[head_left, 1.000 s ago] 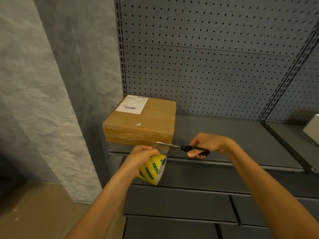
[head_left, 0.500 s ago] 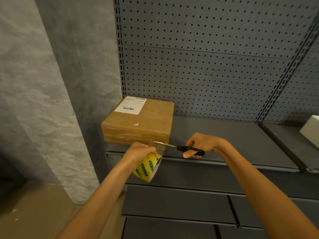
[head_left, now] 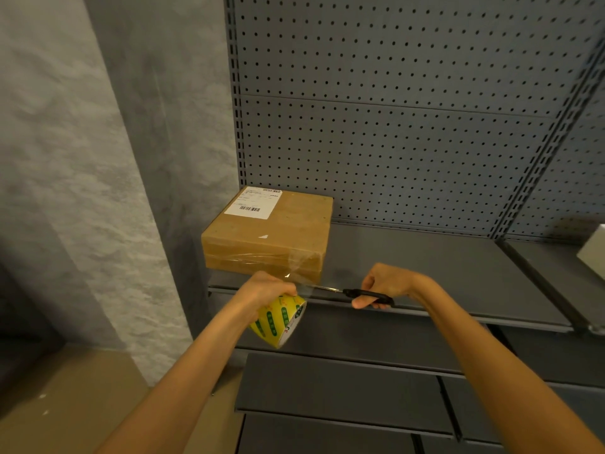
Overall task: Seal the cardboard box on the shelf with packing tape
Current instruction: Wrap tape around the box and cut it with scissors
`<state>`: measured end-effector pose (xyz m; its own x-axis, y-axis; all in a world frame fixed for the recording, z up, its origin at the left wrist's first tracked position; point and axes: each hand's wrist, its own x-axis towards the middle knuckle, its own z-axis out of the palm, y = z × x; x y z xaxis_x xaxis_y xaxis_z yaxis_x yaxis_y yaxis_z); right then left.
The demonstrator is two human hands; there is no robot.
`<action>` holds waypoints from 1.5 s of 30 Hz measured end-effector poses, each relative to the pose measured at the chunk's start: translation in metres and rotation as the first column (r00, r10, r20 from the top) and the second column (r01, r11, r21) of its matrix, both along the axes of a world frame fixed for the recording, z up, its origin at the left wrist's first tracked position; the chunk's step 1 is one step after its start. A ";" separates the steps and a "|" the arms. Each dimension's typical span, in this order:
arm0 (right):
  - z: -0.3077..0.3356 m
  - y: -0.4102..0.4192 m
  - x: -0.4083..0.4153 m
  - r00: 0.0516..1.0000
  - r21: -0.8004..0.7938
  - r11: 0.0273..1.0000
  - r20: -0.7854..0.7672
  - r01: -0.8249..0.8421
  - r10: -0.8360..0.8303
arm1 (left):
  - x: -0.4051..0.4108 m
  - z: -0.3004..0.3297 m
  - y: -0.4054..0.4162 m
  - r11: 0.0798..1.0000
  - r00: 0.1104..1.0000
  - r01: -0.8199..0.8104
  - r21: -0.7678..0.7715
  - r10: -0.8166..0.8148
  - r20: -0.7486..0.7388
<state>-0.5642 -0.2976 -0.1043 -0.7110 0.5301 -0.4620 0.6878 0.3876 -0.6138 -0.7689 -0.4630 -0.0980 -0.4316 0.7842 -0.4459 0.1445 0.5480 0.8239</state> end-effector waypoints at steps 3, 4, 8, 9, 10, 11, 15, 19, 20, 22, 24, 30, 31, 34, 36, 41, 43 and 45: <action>-0.002 -0.002 0.001 1.000 0.007 1.000 -0.010 0.003 -0.003 | 0.004 -0.004 -0.001 1.000 0.999 0.015 0.000 -0.015 -0.030; -0.002 -0.002 0.001 1.000 0.007 1.000 -0.012 0.006 -0.006 | 0.005 -0.006 -0.002 1.000 0.999 0.021 -0.014 -0.022 -0.050; -0.003 -0.002 0.002 1.000 0.028 0.999 -0.019 0.019 -0.019 | 0.007 -0.014 -0.010 0.998 0.999 0.015 -0.068 -0.018 -0.050; -0.004 -0.002 0.002 1.000 0.035 0.999 -0.021 0.019 -0.019 | 0.008 -0.015 -0.012 0.998 0.999 0.013 -0.069 -0.016 -0.044; -0.005 -0.003 0.002 1.000 0.041 0.999 -0.023 0.020 -0.019 | 0.009 -0.014 -0.014 0.998 0.999 0.012 -0.062 -0.014 -0.043; -0.005 -0.003 0.002 0.999 0.046 0.999 -0.027 0.020 -0.019 | 0.011 -0.013 -0.015 0.999 0.999 0.008 -0.044 -0.010 -0.043; -0.006 -0.007 0.006 0.999 0.068 0.997 -0.047 0.026 -0.022 | 0.014 -0.003 -0.013 0.998 0.998 0.005 0.057 -0.002 -0.055; 0.002 -0.010 0.015 0.997 0.089 0.996 -0.073 0.028 -0.022 | 0.023 0.011 -0.010 0.982 0.996 0.010 0.189 0.007 -0.090; 0.004 -0.011 0.018 0.997 0.100 0.995 -0.075 0.027 -0.020 | 0.026 0.016 -0.009 0.976 0.994 0.025 0.218 -0.001 -0.108; 0.011 -0.012 0.026 0.996 0.120 0.992 -0.077 0.044 -0.034 | 0.034 0.023 -0.005 0.962 0.991 0.059 0.266 -0.024 -0.134; 0.017 -0.012 0.036 0.996 0.157 0.985 -0.073 0.068 -0.057 | 0.044 0.032 0.002 0.941 0.985 0.108 0.321 -0.057 -0.166; 0.030 -0.007 0.060 0.982 0.321 0.930 0.006 0.176 -0.188 | 0.072 0.051 0.040 0.857 0.911 0.334 0.393 -0.187 -0.366; 0.032 -0.007 0.062 0.975 0.356 0.913 0.019 0.199 -0.220 | 0.076 0.053 0.049 0.846 0.894 0.365 0.389 -0.202 -0.400; 0.032 -0.003 0.068 0.949 0.464 0.846 0.035 0.261 -0.312 | 0.082 0.057 0.074 0.823 0.826 0.438 0.362 -0.210 -0.523; 0.026 0.001 0.075 0.917 0.495 0.798 0.003 0.345 -0.398 | 0.083 0.058 0.092 0.810 0.759 0.492 0.320 -0.219 -0.613; 0.009 0.019 0.082 0.797 0.486 0.682 -0.050 0.547 -0.602 | 0.090 0.049 0.134 0.763 0.549 0.623 0.173 -0.270 -0.791; 0.007 0.022 0.078 0.774 0.473 0.670 -0.040 0.572 -0.632 | 0.093 0.042 0.145 0.752 0.450 0.650 0.112 -0.262 -0.854; 0.004 0.026 0.072 0.752 0.462 0.659 -0.024 0.593 -0.659 | 0.096 0.033 0.159 0.745 0.377 0.664 0.065 -0.258 -0.890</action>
